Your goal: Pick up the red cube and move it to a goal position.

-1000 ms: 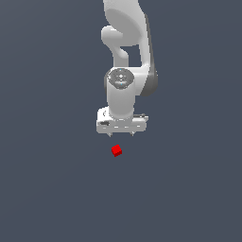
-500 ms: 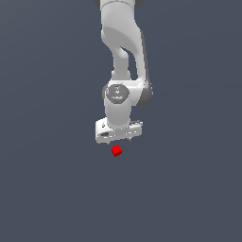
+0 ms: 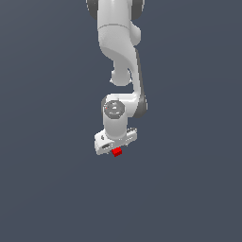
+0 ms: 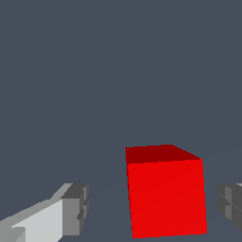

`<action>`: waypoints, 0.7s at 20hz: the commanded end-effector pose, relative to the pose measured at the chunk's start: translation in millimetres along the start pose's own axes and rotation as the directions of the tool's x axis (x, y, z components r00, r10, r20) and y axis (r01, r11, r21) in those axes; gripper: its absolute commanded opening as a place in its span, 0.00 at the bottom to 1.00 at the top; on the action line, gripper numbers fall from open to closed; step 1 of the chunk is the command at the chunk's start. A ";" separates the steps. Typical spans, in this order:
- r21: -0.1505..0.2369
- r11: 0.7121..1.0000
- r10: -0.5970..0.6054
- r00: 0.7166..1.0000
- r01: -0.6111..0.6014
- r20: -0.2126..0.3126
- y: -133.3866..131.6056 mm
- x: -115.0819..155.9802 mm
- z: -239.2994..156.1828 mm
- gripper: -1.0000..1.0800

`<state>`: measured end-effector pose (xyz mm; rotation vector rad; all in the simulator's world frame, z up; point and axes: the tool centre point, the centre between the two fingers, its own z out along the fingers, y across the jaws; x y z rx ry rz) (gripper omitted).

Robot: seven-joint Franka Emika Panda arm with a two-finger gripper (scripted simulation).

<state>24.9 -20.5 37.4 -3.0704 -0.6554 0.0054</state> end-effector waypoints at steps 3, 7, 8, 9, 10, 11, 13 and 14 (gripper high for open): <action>-0.002 0.999 -0.053 0.999 0.053 -0.003 3.7 3.2 13.3 0.96; -0.003 0.998 -0.070 0.998 0.070 -0.003 5.0 4.5 17.8 0.96; -0.003 0.997 -0.071 0.997 0.071 -0.003 5.0 4.7 17.9 0.96; -0.003 0.998 -0.070 0.998 0.070 -0.003 5.0 4.8 17.6 0.96; -0.003 0.998 -0.069 0.998 0.069 -0.003 5.0 4.8 17.4 0.96; -0.003 0.998 -0.069 0.998 0.069 -0.003 5.0 4.8 17.4 0.00; -0.003 0.998 -0.069 0.998 0.069 -0.003 5.0 4.8 17.4 0.00; -0.003 0.998 -0.069 0.998 0.069 -0.003 5.0 4.8 17.4 0.00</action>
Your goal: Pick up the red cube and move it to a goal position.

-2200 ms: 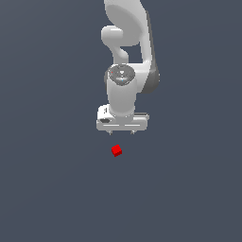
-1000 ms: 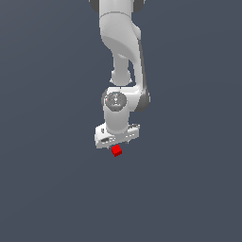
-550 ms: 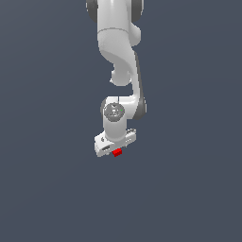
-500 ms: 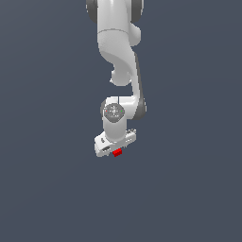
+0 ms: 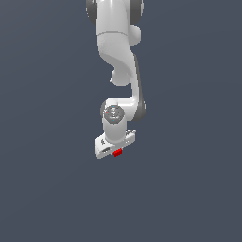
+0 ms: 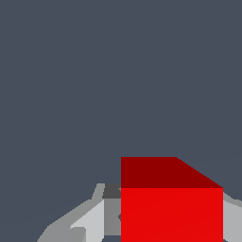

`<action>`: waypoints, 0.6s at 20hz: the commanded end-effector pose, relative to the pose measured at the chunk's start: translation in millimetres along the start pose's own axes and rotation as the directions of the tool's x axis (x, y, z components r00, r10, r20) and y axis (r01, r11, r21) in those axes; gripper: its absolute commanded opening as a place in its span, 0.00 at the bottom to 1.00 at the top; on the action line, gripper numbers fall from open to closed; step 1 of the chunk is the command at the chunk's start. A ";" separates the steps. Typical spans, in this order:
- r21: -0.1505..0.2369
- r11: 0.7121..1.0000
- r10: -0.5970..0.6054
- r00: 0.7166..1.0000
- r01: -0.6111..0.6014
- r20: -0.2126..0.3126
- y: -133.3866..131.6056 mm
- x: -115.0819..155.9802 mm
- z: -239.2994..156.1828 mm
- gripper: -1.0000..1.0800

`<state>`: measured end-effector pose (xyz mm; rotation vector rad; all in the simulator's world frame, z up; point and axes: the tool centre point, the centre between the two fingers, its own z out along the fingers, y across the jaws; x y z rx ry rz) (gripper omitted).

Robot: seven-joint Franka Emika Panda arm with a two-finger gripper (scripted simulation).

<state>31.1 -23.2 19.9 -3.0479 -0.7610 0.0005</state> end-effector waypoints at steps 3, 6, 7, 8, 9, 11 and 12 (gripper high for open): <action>0.000 1.000 0.000 1.000 0.000 0.000 0.0 0.2 -0.1 0.00; 0.000 1.000 0.000 1.000 0.000 0.000 0.0 0.2 -0.1 0.00; 0.000 1.000 0.000 1.000 0.000 0.000 0.0 0.1 -0.2 0.00; 0.000 1.000 0.000 1.000 0.000 0.000 -0.1 0.1 -0.5 0.00; 0.000 1.000 0.000 1.000 0.000 0.000 -0.3 0.0 -1.2 0.00; 0.000 1.000 0.000 1.000 0.000 0.000 -0.9 -0.4 -4.3 0.00; 0.000 1.000 0.000 1.000 0.000 0.000 -1.4 -0.6 -6.6 0.00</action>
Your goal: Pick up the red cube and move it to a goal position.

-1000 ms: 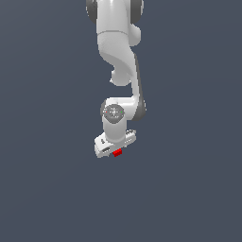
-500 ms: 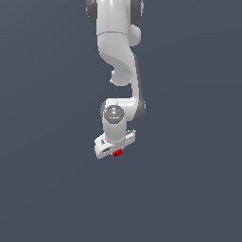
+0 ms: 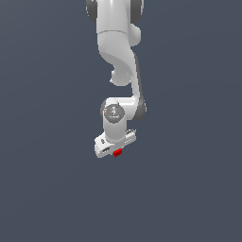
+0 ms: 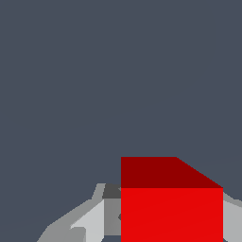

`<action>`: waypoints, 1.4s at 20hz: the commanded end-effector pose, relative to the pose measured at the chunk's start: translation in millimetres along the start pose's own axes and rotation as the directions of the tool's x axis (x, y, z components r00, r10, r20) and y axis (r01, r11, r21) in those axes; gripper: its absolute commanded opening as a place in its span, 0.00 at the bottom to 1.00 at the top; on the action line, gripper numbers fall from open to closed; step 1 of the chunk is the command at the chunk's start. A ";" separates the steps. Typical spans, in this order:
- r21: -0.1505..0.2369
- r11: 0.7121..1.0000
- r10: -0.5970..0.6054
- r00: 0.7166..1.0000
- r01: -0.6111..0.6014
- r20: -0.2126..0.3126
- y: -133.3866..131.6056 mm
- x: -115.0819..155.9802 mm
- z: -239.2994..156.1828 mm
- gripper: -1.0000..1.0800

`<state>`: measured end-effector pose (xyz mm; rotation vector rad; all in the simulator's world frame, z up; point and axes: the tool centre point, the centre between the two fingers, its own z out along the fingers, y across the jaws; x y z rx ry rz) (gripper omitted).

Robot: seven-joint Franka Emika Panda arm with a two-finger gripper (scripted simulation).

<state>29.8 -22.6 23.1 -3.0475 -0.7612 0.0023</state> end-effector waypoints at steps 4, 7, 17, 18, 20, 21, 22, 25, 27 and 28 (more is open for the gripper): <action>-0.001 1.000 0.000 1.000 0.000 -0.001 -3.4 -1.4 -17.8 0.00; -0.001 1.000 0.000 1.000 0.000 -0.001 -6.9 -3.2 -34.1 0.00; -0.002 1.000 -0.001 1.000 0.001 -0.001 -26.6 -12.7 -127.7 0.00; -0.002 1.000 -0.001 1.000 0.001 -0.001 -29.0 -13.8 -139.6 0.00; -0.002 1.000 -0.001 1.000 0.001 -0.001 -33.7 -15.8 -162.6 0.00; -0.002 1.000 -0.001 1.000 0.001 -0.001 -35.9 -16.7 -173.7 0.00; -0.002 1.000 -0.001 1.000 0.001 -0.001 -38.1 -17.6 -184.4 0.00; -0.001 1.000 -0.001 1.000 0.001 -0.001 -44.2 -19.7 -214.1 0.00; -0.001 1.000 -0.001 1.000 0.001 -0.001 -47.6 -20.9 -231.7 0.00; -0.001 1.000 -0.001 1.000 0.001 -0.001 -49.1 -21.3 -239.8 0.00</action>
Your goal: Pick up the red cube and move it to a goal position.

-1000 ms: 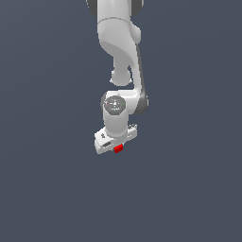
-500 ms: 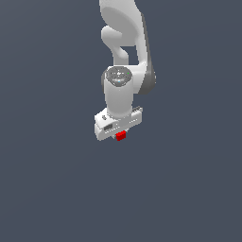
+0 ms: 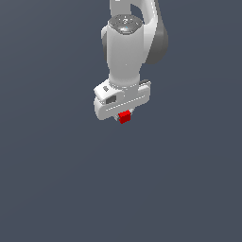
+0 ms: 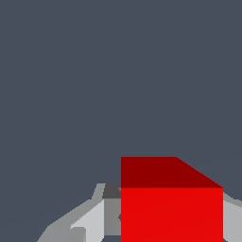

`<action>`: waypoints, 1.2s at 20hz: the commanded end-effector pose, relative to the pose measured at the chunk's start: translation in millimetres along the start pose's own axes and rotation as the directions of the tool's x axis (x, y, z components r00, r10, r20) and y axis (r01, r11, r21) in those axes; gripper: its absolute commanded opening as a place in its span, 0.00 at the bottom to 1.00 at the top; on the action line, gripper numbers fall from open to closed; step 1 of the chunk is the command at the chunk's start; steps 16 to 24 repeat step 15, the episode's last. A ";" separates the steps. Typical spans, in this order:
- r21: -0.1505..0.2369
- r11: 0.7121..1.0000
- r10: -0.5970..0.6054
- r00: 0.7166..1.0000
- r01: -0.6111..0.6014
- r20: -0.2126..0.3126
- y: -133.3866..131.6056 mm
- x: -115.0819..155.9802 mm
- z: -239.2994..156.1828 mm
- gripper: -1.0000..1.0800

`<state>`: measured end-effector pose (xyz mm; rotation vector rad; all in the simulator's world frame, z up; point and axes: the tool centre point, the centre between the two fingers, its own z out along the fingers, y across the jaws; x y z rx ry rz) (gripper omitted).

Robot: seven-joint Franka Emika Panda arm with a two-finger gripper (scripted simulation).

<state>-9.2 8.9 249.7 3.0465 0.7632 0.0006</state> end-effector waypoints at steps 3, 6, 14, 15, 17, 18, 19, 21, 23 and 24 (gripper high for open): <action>0.001 1.000 0.000 1.000 0.000 0.000 -6.3 -2.3 -34.3 0.00; 0.001 1.000 0.000 1.000 0.000 0.000 -9.0 -2.9 -49.3 0.00; 0.001 1.000 0.001 1.000 -0.001 0.000 -10.0 -2.2 -61.6 0.00; 0.001 1.000 0.001 1.000 -0.001 0.000 -9.9 -2.1 -61.3 0.00; 0.001 1.000 0.001 1.000 -0.001 0.000 -9.9 -2.1 -61.3 0.00; 0.001 1.000 0.001 1.000 -0.001 0.000 -9.9 -2.1 -61.3 0.00; 0.001 1.000 0.001 1.000 -0.001 0.000 -9.9 -2.1 -61.3 0.00; 0.001 1.000 0.001 1.000 -0.001 0.000 -9.9 -2.1 -61.3 0.00; 0.001 1.000 0.001 1.000 -0.001 0.000 -9.9 -2.1 -61.3 0.00; 0.001 1.000 0.001 1.000 -0.001 0.000 -9.9 -2.1 -61.3 0.00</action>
